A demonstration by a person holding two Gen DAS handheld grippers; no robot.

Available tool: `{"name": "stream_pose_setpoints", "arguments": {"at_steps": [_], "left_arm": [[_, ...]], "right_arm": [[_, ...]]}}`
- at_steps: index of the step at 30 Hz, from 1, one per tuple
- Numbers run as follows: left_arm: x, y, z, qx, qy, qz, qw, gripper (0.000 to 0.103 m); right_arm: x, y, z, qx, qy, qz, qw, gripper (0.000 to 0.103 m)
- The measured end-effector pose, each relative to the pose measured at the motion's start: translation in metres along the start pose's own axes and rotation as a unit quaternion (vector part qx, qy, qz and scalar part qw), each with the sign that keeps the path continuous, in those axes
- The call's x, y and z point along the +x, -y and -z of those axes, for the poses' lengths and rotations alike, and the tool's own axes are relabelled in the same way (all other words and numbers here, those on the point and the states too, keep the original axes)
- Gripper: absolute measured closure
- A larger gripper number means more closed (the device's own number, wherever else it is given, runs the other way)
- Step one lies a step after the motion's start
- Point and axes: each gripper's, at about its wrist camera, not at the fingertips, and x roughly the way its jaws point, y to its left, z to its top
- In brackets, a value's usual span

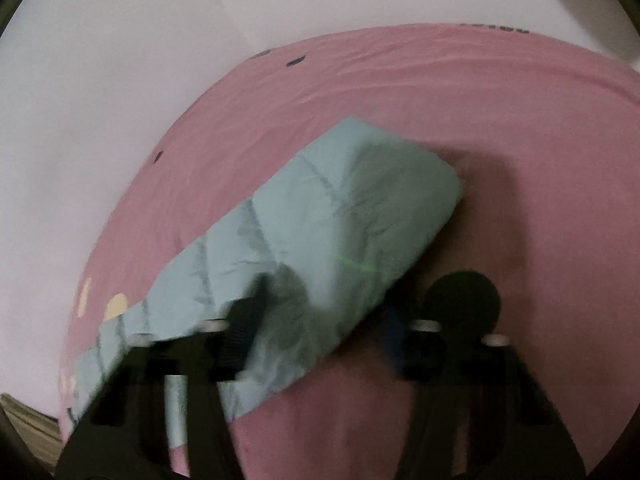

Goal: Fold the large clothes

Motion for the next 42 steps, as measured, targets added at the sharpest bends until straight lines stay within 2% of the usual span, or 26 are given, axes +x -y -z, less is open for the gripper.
{"name": "stream_pose_setpoints", "arguments": {"at_steps": [1,4,7,11,17,19,26,31,36,40,42], "left_arm": [[0.000,0.000,0.000,0.001,0.000,-0.002,1.0000,0.004],[0.000,0.002,-0.001,0.005,0.002,-0.008,1.0000,0.004],[0.000,0.002,-0.001,0.004,0.002,-0.007,1.0000,0.004],[0.002,0.000,-0.001,0.001,0.000,-0.004,1.0000,0.004],[0.002,0.000,-0.001,0.001,0.000,-0.002,1.0000,0.004],[0.002,0.000,-0.001,-0.001,-0.001,0.000,1.0000,0.004],[0.005,-0.001,0.001,-0.007,-0.004,0.008,0.9999,0.004],[0.006,-0.002,0.001,-0.007,-0.004,0.009,0.9999,0.004],[0.006,-0.003,0.002,-0.013,-0.006,0.016,0.9998,0.004],[0.006,-0.003,0.003,-0.015,-0.007,0.018,0.9997,0.004],[0.006,-0.004,0.002,-0.014,-0.007,0.018,0.9997,0.004]], "right_arm": [[0.004,0.001,0.000,0.004,-0.004,-0.006,1.000,0.088],[0.007,-0.002,0.000,-0.002,-0.003,-0.008,1.000,0.098],[-0.005,-0.014,0.001,-0.025,0.014,-0.009,1.000,0.099],[-0.029,-0.051,0.009,-0.077,0.039,-0.025,0.996,0.099],[-0.065,-0.149,0.054,-0.204,0.053,-0.079,0.974,0.099],[-0.073,-0.189,0.080,-0.248,0.050,-0.100,0.962,0.099],[-0.084,-0.290,0.170,-0.345,0.005,-0.171,0.923,0.099],[-0.088,-0.356,0.251,-0.435,-0.023,-0.202,0.877,0.099],[-0.085,-0.395,0.332,-0.510,-0.056,-0.206,0.834,0.099],[-0.080,-0.411,0.373,-0.561,-0.061,-0.192,0.803,0.098],[-0.078,-0.413,0.392,-0.585,-0.063,-0.183,0.788,0.093]]}}
